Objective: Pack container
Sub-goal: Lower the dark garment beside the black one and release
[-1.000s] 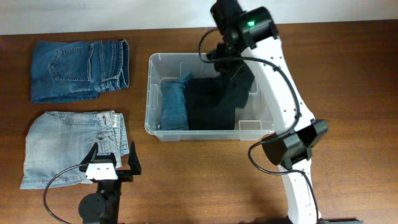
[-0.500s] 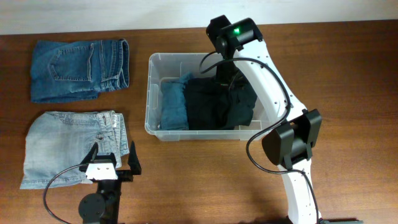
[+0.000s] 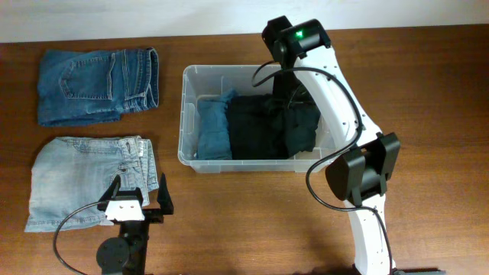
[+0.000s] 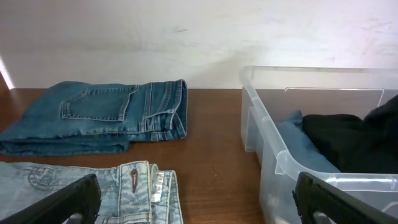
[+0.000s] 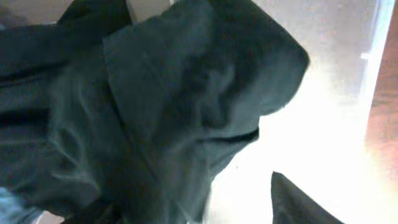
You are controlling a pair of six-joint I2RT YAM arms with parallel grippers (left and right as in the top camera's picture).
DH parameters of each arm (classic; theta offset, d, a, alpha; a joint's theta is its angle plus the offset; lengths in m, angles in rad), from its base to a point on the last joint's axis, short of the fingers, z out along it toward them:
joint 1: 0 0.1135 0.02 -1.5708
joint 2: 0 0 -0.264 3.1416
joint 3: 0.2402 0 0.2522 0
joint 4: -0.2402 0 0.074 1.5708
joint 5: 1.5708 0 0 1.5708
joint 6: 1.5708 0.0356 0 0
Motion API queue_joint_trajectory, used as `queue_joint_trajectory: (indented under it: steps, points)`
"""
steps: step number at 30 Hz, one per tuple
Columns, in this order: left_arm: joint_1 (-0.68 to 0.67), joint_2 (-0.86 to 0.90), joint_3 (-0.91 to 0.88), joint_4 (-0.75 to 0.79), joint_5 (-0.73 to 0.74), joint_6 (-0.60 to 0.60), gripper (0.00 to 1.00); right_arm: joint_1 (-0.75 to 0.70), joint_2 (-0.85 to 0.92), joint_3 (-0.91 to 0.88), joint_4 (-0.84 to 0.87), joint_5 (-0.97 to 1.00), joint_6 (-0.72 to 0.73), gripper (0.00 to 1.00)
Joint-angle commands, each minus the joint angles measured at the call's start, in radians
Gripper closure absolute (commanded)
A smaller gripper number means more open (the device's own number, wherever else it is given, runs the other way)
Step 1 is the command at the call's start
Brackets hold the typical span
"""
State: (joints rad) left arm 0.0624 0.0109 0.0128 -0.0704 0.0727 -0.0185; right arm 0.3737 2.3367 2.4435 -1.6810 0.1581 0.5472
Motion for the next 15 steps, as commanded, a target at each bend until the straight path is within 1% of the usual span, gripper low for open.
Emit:
queue_joint_trajectory:
  steps: [1,7,11,15]
  points:
    - [0.006,-0.005,-0.004,-0.002,0.01,0.012,0.01,-0.002,-0.006,-0.006,-0.012,0.023,0.003,0.38]
    - [0.006,-0.005,-0.004,-0.002,0.01,0.012,0.01,-0.002,-0.009,-0.002,-0.005,0.022,0.002,0.39]
    - [0.006,-0.005,-0.004,-0.002,0.01,0.012,0.01,-0.002,-0.01,0.032,0.01,0.005,-0.03,0.4]
    - [0.006,-0.005,-0.004,-0.002,0.01,0.012,0.01,-0.001,-0.01,0.051,0.098,-0.161,-0.173,0.4]
